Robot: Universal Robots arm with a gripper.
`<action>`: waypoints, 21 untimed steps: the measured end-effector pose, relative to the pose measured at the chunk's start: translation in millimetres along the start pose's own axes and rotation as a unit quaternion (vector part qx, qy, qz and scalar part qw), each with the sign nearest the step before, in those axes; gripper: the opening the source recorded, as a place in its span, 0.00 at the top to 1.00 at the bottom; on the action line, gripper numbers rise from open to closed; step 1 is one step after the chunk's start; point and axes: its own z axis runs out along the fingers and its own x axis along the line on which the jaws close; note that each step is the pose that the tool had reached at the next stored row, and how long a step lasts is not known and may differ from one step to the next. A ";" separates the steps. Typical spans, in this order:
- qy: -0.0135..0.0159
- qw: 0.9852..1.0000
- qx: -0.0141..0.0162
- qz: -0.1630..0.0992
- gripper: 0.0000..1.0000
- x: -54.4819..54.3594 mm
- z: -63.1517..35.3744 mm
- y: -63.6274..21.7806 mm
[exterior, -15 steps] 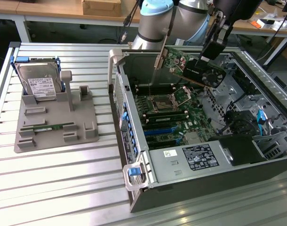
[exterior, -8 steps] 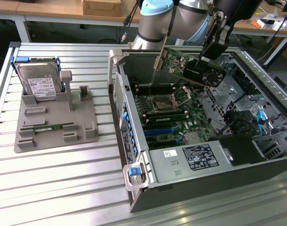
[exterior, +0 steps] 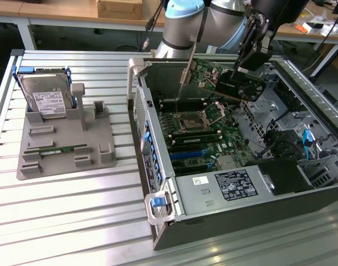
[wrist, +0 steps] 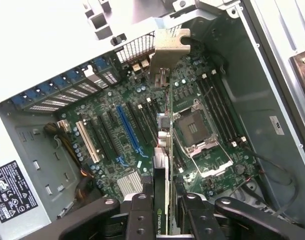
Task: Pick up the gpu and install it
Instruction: 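Insert the gpu into the slot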
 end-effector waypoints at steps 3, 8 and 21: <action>0.001 1.000 0.000 -0.016 0.74 0.0 0.0 0.0; 0.002 0.999 0.000 -0.042 0.74 0.0 0.0 0.0; 0.006 0.994 -0.001 -0.107 0.74 0.0 0.0 0.0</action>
